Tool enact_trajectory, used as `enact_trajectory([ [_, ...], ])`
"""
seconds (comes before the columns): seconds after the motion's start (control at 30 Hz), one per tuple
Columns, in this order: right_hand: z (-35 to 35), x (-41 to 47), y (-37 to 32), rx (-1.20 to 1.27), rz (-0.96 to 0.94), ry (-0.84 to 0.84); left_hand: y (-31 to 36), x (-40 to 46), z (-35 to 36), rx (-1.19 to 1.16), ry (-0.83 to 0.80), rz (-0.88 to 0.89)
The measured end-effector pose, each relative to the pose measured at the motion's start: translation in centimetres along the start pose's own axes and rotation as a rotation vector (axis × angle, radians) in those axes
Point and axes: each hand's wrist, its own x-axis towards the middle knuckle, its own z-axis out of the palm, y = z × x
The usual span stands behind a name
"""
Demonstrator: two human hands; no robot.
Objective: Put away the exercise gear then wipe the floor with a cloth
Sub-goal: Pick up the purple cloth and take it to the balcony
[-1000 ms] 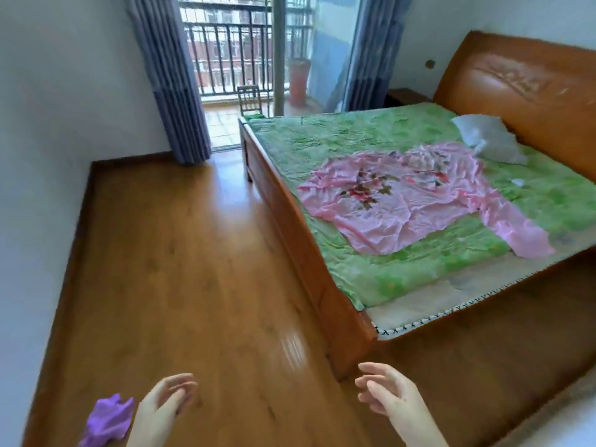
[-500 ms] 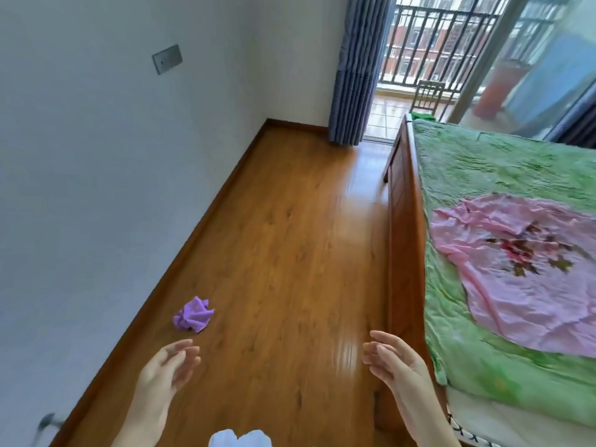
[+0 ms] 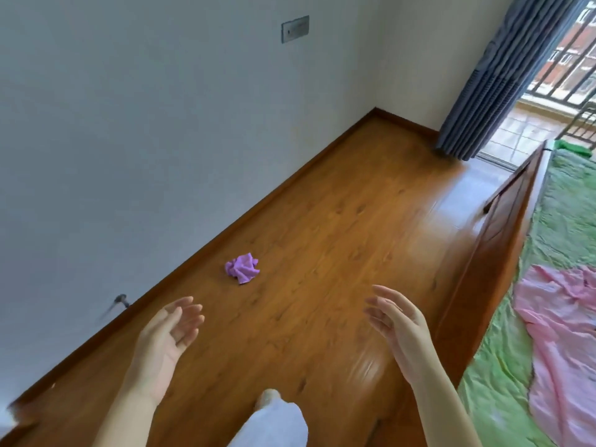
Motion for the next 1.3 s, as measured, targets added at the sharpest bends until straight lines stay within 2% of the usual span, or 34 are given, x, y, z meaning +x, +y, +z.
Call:
enact_trajectory([
  [0.27,6.5,6.2,0.6,-0.015,0.070,-0.084,0.4,4.6,-5.1,-0.026,0.154,-0.060],
  [0.4,11.0,11.0,-0.4,0.003,0.074,-0.032,3.4,11.2,-4.7,-0.008,0.107,-0.044],
  [0.53,16.4,15.5,-1.4,0.013,0.071,-0.054,6.9,16.9,-4.0,0.043,0.044,0.024],
  [0.7,21.6,20.2,-2.0,-0.036,0.080,-0.066,8.8,23.6,-3.8,0.155,0.015,-0.014],
  [0.83,24.1,24.5,-2.5,-0.102,0.122,-0.088,8.7,28.6,-2.6,0.222,0.012,-0.069],
  [1.03,26.9,33.8,-2.5,-0.198,0.225,-0.161,7.0,37.0,0.6,0.264,0.098,-0.185],
  [1.3,28.6,47.5,-0.9,-0.316,0.374,-0.177,5.0,48.4,6.4,0.207,0.227,-0.310],
])
